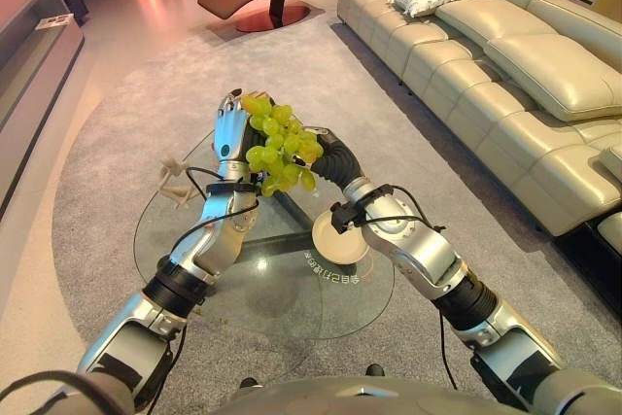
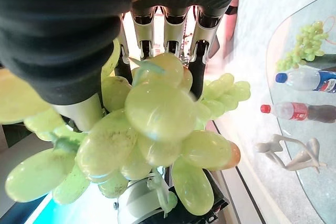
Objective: Pick up fruits into the plate
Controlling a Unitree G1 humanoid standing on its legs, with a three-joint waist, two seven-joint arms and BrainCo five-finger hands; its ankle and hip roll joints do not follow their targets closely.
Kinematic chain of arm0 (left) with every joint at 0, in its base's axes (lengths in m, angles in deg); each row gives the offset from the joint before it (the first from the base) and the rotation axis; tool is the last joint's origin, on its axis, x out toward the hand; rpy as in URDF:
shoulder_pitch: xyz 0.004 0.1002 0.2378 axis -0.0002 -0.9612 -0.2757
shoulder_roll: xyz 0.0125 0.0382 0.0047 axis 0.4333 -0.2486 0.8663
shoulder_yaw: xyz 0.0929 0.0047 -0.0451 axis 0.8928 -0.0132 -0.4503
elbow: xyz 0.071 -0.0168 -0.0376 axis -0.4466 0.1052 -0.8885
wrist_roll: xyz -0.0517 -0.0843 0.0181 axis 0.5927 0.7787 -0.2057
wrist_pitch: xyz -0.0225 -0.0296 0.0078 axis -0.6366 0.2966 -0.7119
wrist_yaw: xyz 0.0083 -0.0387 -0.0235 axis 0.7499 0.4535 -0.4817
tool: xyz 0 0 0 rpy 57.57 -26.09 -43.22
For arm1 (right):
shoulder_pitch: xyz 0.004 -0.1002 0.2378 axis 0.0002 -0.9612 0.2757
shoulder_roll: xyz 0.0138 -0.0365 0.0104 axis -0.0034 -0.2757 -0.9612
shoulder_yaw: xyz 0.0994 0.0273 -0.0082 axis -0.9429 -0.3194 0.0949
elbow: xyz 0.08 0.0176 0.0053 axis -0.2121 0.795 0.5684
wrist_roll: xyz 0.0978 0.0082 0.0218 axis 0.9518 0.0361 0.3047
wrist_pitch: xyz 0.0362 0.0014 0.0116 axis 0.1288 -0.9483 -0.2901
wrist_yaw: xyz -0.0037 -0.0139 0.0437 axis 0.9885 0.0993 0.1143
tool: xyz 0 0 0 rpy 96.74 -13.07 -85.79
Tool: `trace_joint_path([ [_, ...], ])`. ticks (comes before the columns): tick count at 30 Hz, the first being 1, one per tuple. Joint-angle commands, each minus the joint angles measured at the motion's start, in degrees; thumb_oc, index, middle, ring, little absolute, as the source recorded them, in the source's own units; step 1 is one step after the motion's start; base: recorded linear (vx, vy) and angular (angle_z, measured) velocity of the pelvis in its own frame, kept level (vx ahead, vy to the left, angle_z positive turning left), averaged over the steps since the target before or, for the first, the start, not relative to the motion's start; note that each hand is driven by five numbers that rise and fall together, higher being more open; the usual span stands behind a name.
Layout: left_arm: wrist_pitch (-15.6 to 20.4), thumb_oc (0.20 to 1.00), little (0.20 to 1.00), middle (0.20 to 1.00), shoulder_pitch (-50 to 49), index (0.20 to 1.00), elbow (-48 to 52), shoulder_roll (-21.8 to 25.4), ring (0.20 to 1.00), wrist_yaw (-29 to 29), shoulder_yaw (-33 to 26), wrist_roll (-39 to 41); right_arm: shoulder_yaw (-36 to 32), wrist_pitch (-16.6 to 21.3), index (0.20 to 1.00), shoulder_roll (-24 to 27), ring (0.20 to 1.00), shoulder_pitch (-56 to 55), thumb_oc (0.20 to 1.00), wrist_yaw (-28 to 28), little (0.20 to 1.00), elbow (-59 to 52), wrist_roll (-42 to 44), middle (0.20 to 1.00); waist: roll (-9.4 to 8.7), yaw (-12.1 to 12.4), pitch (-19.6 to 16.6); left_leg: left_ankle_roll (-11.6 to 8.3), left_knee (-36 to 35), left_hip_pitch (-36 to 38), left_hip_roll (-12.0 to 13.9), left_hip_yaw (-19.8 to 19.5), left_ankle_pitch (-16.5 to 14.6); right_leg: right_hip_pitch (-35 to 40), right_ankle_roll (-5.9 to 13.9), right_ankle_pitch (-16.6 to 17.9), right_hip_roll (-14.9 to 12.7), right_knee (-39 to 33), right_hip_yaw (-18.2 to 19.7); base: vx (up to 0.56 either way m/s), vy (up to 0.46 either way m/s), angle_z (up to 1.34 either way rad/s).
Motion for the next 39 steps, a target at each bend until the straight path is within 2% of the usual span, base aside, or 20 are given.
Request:
trace_joint_path([
  [1,5.0,0.200,0.200,0.200,10.5,0.200,0.1,-2.6,0.200,-0.5,6.6,-5.2,3.5,4.6,0.200,-7.1,0.200,6.9,0.200,-1.0,0.200,-4.7,0.2,0.200,-1.02,0.1,0.6,1.61,1.0,0.1,0.2,-0.4,-6.2,1.8,2.26,-5.0,-2.3,3.1,-1.9,0.00,0.000,0.00],
  [9,5.7,0.200,0.200,0.200,9.9,0.200,0.4,-2.2,0.200,-0.3,6.3,-4.2,2.3,5.1,0.200,-6.5,0.200,6.4,0.200,0.0,0.200,-5.2,0.2,0.200,-0.97,0.0,0.7,1.64,1.0,0.1,0.2,-0.4,-6.2,1.8,2.18,-5.0,-2.2,3.2,-1.8,0.00,0.000,0.00],
  [12,7.3,0.200,0.200,0.200,9.5,0.200,1.2,-2.1,0.200,0.8,5.9,-2.6,1.7,5.0,0.200,-6.3,0.200,5.9,0.200,-0.2,0.200,-5.7,0.2,0.200,-0.96,0.0,0.8,1.68,1.0,0.2,0.1,-0.4,-6.2,1.9,2.14,-5.1,-2.2,3.2,-1.8,0.00,0.000,0.00],
  [13,7.4,0.542,0.542,0.542,9.3,0.542,1.5,-2.1,0.542,1.7,5.8,-1.8,1.6,5.1,0.200,-6.2,0.200,5.8,0.200,-0.2,0.200,-5.8,0.0,0.200,-0.91,0.0,0.8,1.69,1.0,0.2,0.1,-0.4,-6.2,1.8,2.13,-5.1,-2.2,3.2,-1.8,0.00,0.000,0.00],
  [14,7.7,1.000,1.000,1.000,9.2,1.000,1.6,-2.1,1.000,2.7,5.7,-1.5,1.5,5.0,0.200,-6.1,0.200,5.8,0.200,-0.3,0.200,-6.0,0.0,0.200,-0.89,0.0,0.8,1.68,1.0,0.1,0.1,-0.5,-6.3,1.8,2.15,-5.1,-2.2,3.3,-1.7,0.00,0.000,0.00],
  [16,7.1,1.000,1.000,1.000,9.2,1.000,2.0,-1.6,1.000,7.3,6.1,-1.1,1.2,4.8,0.200,-5.7,0.200,5.8,0.200,-0.4,0.200,-6.5,-0.1,0.200,-0.75,-0.1,0.8,1.65,1.1,0.1,0.1,-0.5,-6.2,1.8,2.17,-5.2,-2.1,3.4,-1.7,0.00,0.000,0.00],
  [18,6.7,1.000,1.000,1.000,9.4,1.000,1.7,-1.0,1.000,9.4,6.9,-1.6,0.9,5.3,0.200,-5.2,0.200,5.7,0.200,-0.4,0.200,-6.5,0.0,0.200,-0.52,-0.3,0.8,1.66,1.1,0.2,0.1,-0.4,-6.2,1.8,2.20,-5.2,-2.1,3.4,-1.6,0.00,0.000,0.00],
  [23,8.1,1.000,1.000,1.000,8.3,1.000,1.5,2.5,1.000,16.1,7.0,-3.4,-2.0,5.6,0.200,-2.9,0.200,5.3,0.200,-0.4,0.200,-7.5,0.5,0.200,0.05,-0.4,0.9,1.66,1.2,0.2,0.1,-0.4,-6.2,1.7,2.22,-5.4,-2.0,3.6,-1.7,0.00,0.000,0.00],
  [25,7.4,1.000,1.000,1.000,7.9,1.000,1.5,3.5,1.000,17.3,7.1,-3.9,-2.8,5.9,0.200,-2.1,0.200,5.1,0.200,-0.5,0.200,-7.5,0.6,0.200,0.20,-0.5,0.9,1.69,1.3,0.2,0.1,-0.5,-6.2,1.6,2.18,-5.5,-2.0,3.8,-1.7,0.00,0.000,0.00],
  [26,8.8,1.000,1.000,1.000,6.8,1.000,0.4,5.1,1.000,19.1,6.7,-5.0,-4.2,6.3,0.200,-1.0,0.200,4.5,0.200,-0.9,0.200,-7.6,0.6,0.200,0.37,-0.4,1.0,1.77,1.3,0.1,0.1,-0.4,-6.2,1.6,2.16,-5.5,-2.0,3.8,-1.7,0.00,0.000,0.00],
  [32,12.1,1.000,1.000,1.000,3.0,1.000,-2.5,9.4,1.000,24.5,6.6,-7.4,-8.0,6.9,0.200,1.7,0.200,1.8,0.200,-1.2,0.200,-7.7,-0.1,0.200,0.95,-0.5,1.0,1.95,1.2,-0.1,-0.1,-0.7,-6.0,1.5,2.06,-5.5,-1.8,3.7,-1.7,0.00,0.000,0.00],
  [34,14.6,1.000,1.000,1.000,1.2,1.000,-4.1,11.7,1.000,28.9,7.1,-8.7,-10.0,7.3,0.200,3.1,0.200,0.8,0.200,-1.4,0.200,-6.6,-0.4,0.200,1.33,-0.6,1.1,1.97,1.3,-0.2,-0.2,-0.7,-5.9,1.4,2.06,-5.5,-1.8,3.7,-1.7,0.00,0.032,0.00],
  [39,17.8,1.000,1.000,1.000,-0.9,1.000,-5.5,15.8,1.000,38.0,8.8,-9.1,-12.3,7.3,0.200,5.6,0.200,0.5,0.200,-0.2,0.200,-4.6,-0.7,0.200,2.13,-0.9,1.7,2.05,1.3,-0.5,-0.5,-0.8,-5.7,1.0,2.04,-5.5,-1.9,3.9,-1.7,-0.01,0.041,0.01],
])
